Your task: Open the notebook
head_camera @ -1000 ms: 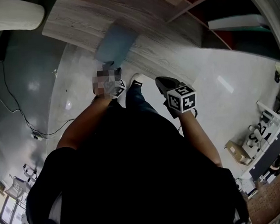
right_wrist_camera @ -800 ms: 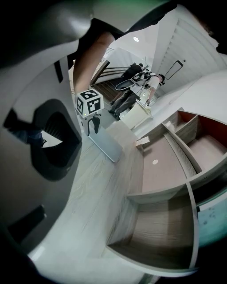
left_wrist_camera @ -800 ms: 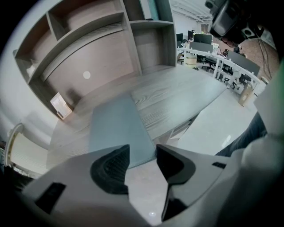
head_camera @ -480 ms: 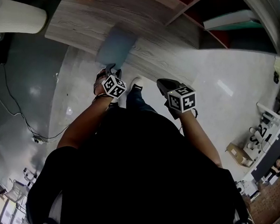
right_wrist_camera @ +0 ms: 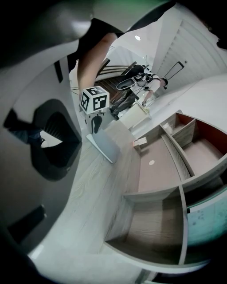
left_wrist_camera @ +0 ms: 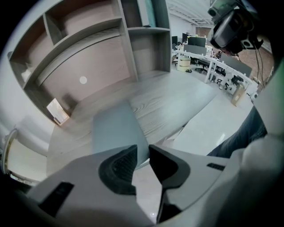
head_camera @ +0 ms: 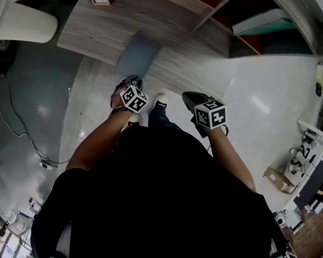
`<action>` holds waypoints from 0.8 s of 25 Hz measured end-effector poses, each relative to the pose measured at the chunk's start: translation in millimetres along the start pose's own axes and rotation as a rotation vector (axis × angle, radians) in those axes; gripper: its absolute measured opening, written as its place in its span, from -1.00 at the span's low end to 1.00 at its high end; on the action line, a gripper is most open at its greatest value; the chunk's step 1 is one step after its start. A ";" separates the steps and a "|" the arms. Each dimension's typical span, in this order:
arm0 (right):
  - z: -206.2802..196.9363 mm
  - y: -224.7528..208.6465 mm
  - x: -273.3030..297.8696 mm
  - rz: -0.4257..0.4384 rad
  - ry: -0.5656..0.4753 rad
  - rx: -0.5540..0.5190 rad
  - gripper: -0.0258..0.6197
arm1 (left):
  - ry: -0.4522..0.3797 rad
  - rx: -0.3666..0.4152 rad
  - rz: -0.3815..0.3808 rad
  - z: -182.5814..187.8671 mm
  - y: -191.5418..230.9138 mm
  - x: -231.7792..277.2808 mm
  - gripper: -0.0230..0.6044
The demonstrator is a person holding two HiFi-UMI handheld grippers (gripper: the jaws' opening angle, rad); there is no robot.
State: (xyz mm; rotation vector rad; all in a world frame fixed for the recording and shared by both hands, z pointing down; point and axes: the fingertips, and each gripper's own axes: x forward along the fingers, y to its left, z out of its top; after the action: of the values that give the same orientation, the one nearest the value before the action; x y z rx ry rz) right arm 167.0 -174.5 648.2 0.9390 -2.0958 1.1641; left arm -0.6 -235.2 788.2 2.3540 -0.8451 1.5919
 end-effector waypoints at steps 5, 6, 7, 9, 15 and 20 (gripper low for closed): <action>5.9 6.6 0.0 -0.006 -0.009 -0.019 -0.92 | -0.004 0.033 -0.016 5.8 5.3 -6.7 -0.70; 7.1 7.8 -0.4 -0.008 -0.013 -0.022 -0.92 | -0.008 0.038 -0.021 7.5 5.9 -7.6 -0.72; 7.9 9.2 -0.5 -0.010 -0.016 -0.024 -0.92 | -0.014 0.041 -0.027 9.0 6.6 -8.8 -0.75; 8.9 12.7 0.0 -0.013 -0.021 -0.027 -0.92 | -0.024 0.041 -0.033 10.7 8.7 -13.0 -0.82; 8.2 23.3 -0.5 -0.016 -0.023 -0.031 -0.92 | -0.035 0.037 -0.043 9.9 13.9 -26.9 -0.86; 10.2 30.4 0.3 -0.019 -0.029 -0.041 -0.92 | -0.052 0.024 -0.040 12.5 24.4 -36.4 -0.86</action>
State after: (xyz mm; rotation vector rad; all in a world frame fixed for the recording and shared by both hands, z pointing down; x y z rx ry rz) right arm 141.5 -172.0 629.0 0.9600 -2.1209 1.1001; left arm -13.6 -247.9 746.4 2.4235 -0.7883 1.5405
